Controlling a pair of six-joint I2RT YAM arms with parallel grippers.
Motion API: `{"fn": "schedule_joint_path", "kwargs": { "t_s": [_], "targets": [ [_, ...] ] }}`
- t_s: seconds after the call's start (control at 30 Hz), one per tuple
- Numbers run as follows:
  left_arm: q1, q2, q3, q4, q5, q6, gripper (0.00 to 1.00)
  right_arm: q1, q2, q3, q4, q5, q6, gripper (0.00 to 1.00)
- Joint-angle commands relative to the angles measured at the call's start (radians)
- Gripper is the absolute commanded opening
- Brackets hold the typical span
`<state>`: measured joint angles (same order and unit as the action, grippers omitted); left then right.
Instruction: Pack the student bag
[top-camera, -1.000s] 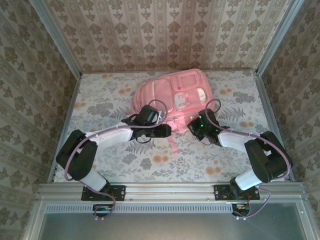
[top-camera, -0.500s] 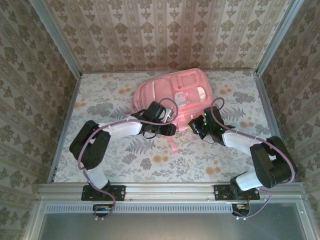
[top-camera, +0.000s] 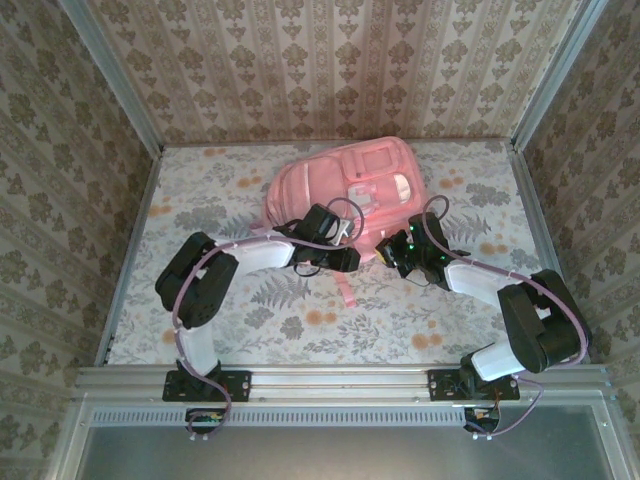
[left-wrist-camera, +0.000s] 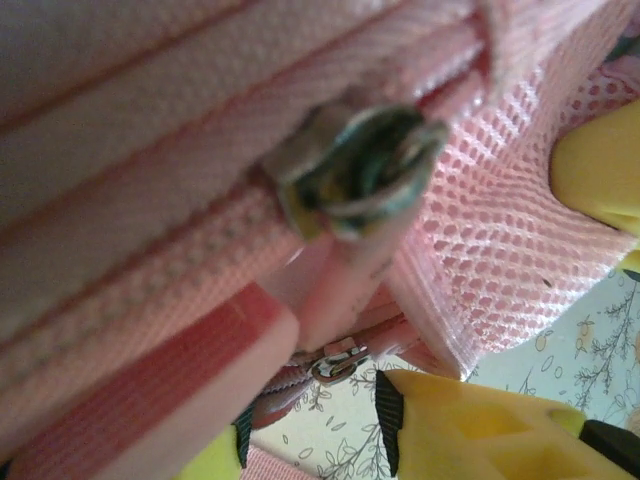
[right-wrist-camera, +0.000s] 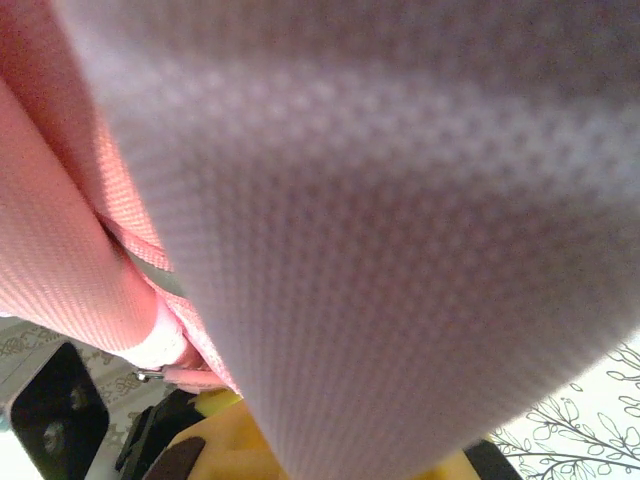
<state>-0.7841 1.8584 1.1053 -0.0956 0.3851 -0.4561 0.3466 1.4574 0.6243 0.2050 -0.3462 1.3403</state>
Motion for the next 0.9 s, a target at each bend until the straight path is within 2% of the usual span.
{"fn": "schedule_joint_path", "kwargs": {
  "t_s": [0.0, 0.1, 0.3, 0.5, 0.73, 0.87],
  "targets": [
    [-0.015, 0.04, 0.038, 0.042, 0.036, -0.018, 0.49, 0.007, 0.009, 0.003, 0.126, -0.101, 0.027, 0.0],
    [-0.017, 0.057, 0.057, 0.036, 0.033, -0.018, 0.48, 0.009, 0.018, -0.004, 0.144, -0.106, 0.034, 0.0],
    [-0.016, 0.076, 0.102, -0.004, 0.013, -0.005, 0.27, 0.015, 0.039, -0.025, 0.173, -0.11, 0.036, 0.0],
    [-0.004, 0.054, 0.069, -0.02, -0.009, 0.002, 0.16, 0.006, 0.041, -0.039, 0.145, -0.096, 0.002, 0.0],
    [0.056, 0.002, -0.03, -0.002, -0.025, -0.015, 0.11, -0.019, -0.004, -0.04, 0.033, -0.058, -0.077, 0.0],
    [0.04, -0.013, -0.038, 0.01, 0.001, -0.011, 0.12, -0.022, -0.003, -0.04, 0.043, -0.078, -0.077, 0.0]
  ]
}}
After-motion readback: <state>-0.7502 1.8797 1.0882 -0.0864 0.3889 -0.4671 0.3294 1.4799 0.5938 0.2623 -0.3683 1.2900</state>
